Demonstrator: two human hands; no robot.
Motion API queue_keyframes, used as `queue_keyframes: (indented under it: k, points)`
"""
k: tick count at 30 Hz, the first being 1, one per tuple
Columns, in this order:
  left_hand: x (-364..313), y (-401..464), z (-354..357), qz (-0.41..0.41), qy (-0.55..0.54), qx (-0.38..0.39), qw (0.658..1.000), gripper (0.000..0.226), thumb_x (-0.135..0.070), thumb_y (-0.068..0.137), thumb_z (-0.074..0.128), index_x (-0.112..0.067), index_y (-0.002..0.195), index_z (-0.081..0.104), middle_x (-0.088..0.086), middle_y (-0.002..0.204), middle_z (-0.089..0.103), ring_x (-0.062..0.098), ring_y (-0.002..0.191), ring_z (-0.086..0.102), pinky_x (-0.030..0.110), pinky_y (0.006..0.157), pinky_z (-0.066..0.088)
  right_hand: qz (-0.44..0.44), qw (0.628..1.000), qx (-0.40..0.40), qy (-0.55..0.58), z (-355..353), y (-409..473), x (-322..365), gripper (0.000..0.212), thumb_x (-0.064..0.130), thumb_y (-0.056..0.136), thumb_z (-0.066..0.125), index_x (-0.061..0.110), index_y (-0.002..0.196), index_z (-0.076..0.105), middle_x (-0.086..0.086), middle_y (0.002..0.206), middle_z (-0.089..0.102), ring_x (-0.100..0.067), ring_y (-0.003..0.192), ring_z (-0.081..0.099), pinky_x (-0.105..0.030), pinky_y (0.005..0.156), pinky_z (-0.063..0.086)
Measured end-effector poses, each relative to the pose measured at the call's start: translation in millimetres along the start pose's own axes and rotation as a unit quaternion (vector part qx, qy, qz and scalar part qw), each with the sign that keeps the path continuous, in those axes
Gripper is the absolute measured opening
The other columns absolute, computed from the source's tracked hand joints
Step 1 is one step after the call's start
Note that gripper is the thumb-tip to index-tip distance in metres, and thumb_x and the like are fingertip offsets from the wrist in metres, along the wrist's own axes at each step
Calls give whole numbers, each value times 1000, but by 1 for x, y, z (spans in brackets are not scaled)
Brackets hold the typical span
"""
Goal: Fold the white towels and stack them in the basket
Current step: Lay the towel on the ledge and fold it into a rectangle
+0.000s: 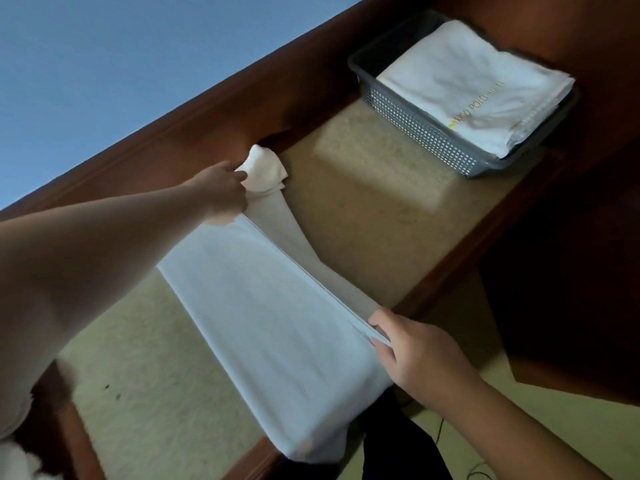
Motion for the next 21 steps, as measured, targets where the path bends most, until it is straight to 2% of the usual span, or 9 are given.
queue_keyframes:
  k: [2, 4, 6, 7, 10, 13, 15, 17, 21]
  points:
    - [7, -19, 9, -66, -167, -56, 982, 31, -33, 101, 56, -29, 130, 66, -3, 133, 66, 26, 136, 47, 18, 96, 34, 2, 1000, 3, -12, 7, -6, 16, 9, 37, 106, 47, 32, 113, 49, 12, 87, 57, -17, 71, 57, -30, 56, 33]
    - [11, -36, 13, -63, -125, -96, 986, 39, -29, 103, 56, -16, 139, 60, 8, 136, 63, 33, 134, 51, 11, 92, 31, 6, 1000, 6, -14, 14, -11, 28, 11, 34, 105, 48, 32, 116, 49, 12, 87, 57, -14, 64, 49, -23, 51, 27]
    - [10, -45, 41, -99, -147, -64, 982, 25, -29, 100, 54, -31, 124, 61, -3, 115, 67, 31, 114, 58, 30, 92, 44, 3, 1000, 13, -17, 21, -16, 41, 17, 33, 104, 48, 33, 121, 49, 15, 85, 54, -9, 56, 40, -19, 48, 23]
    - [12, -51, 46, -134, -160, -83, 975, 19, -27, 98, 53, -33, 115, 59, -5, 107, 66, 30, 106, 59, 36, 87, 46, 4, 1000, 19, -18, 26, -18, 45, 21, 33, 103, 48, 34, 124, 48, 15, 84, 53, -8, 55, 38, -18, 48, 23]
    - [3, -73, 71, -172, -273, -72, 944, 15, -25, 100, 46, -29, 110, 56, -1, 100, 63, 32, 99, 59, 37, 75, 42, -6, 998, 57, -15, 44, -24, 66, 28, 34, 104, 45, 33, 132, 43, 13, 85, 54, -13, 65, 47, -22, 52, 30]
    - [-16, -81, 102, -225, -321, -70, 917, 22, -34, 103, 42, -28, 118, 55, 6, 115, 63, 37, 106, 58, 39, 74, 41, -11, 995, 102, -11, 71, -30, 82, 36, 34, 104, 45, 32, 140, 39, 9, 101, 65, -17, 84, 62, -29, 66, 40]
    - [-32, -81, 124, -244, -383, -34, 890, 26, -34, 103, 42, -27, 125, 53, 10, 129, 58, 39, 115, 54, 40, 76, 37, -9, 992, 129, -8, 89, -34, 89, 41, 34, 103, 45, 31, 143, 37, 6, 112, 69, -23, 95, 66, -35, 74, 47]
    - [-50, -89, 137, -266, -405, -17, 875, 28, -32, 102, 43, -24, 128, 51, 13, 135, 54, 41, 118, 51, 41, 77, 36, -20, 987, 161, -11, 109, -39, 96, 46, 33, 101, 45, 30, 146, 35, 3, 114, 69, -27, 96, 65, -41, 79, 50]
    - [-76, -89, 166, -285, -489, -7, 824, 33, -28, 98, 50, -24, 130, 50, 15, 139, 47, 43, 118, 49, 46, 76, 41, -46, 981, 187, 11, 135, -41, 110, 49, 32, 102, 48, 28, 148, 34, -2, 109, 68, -30, 91, 65, -42, 75, 48]
Point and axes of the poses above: each hand's wrist, its own y-axis towards the middle knuckle, its own z-axis out of the palm, x = y × z, the point moved 9 cm from there along y, towards the middle knuckle
